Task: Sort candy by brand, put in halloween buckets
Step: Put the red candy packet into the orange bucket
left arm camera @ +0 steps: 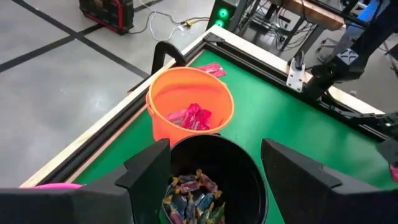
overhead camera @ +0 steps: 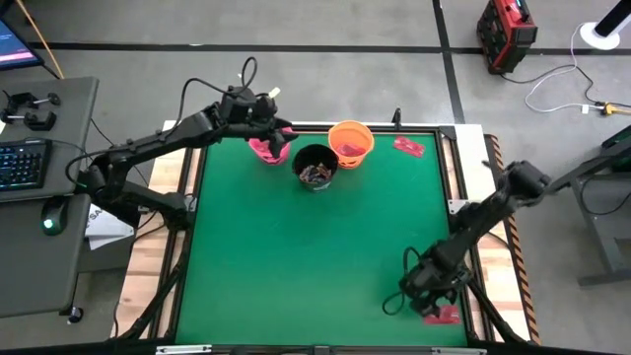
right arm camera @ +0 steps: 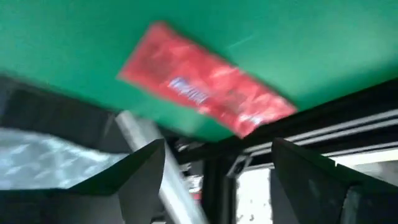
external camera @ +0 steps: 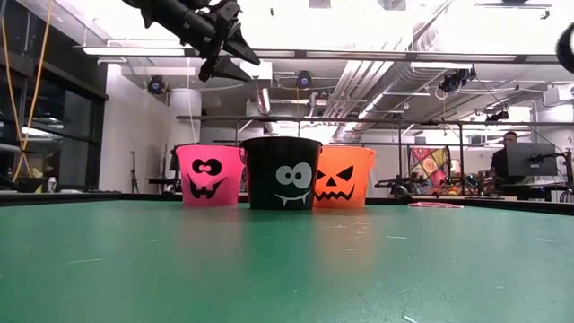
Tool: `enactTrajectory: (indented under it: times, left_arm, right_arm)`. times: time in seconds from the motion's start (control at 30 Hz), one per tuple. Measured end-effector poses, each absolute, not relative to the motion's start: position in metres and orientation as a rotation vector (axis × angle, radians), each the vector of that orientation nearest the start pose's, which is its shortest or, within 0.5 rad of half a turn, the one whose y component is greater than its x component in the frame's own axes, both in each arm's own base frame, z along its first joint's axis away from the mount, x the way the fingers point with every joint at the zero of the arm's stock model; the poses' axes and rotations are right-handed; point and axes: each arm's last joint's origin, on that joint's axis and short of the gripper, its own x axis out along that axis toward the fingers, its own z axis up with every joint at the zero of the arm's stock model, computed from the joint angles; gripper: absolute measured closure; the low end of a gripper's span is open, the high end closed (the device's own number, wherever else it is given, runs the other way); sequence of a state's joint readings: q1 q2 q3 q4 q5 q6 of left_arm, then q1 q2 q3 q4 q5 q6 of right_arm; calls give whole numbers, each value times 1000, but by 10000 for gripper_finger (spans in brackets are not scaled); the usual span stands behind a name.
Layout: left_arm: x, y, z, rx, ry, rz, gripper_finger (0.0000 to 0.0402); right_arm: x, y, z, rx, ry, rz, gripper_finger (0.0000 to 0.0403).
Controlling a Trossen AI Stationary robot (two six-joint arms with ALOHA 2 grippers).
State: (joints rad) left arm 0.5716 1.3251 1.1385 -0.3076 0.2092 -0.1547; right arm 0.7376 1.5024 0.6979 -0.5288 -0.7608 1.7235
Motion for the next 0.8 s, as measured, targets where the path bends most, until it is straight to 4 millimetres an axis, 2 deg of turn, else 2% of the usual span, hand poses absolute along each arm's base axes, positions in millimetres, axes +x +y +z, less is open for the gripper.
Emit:
enactTrajectory:
  times: [0.17,0.47,0.53,0.63,0.77,0.8]
  left_arm:
    - [250,154,329,-332,412,391,161]
    - [250,154,329,-376,405,402,161]
    - [250,154,329,-383,404,404,161]
    - [250,154,329,-385,403,405,161]
    - [250,154,329,-399,401,410,161]
    - [250,154,329,-399,400,411,161]
  right_arm:
    - [159,180,123,1048,2125,-370,116]
    - [159,193,92,948,2234,-252,117]
    - [158,194,88,927,2257,-234,129]
    - [157,192,86,902,2265,-206,189]
    - [159,194,89,843,2248,-132,346]
    - [160,195,90,825,2240,-103,373]
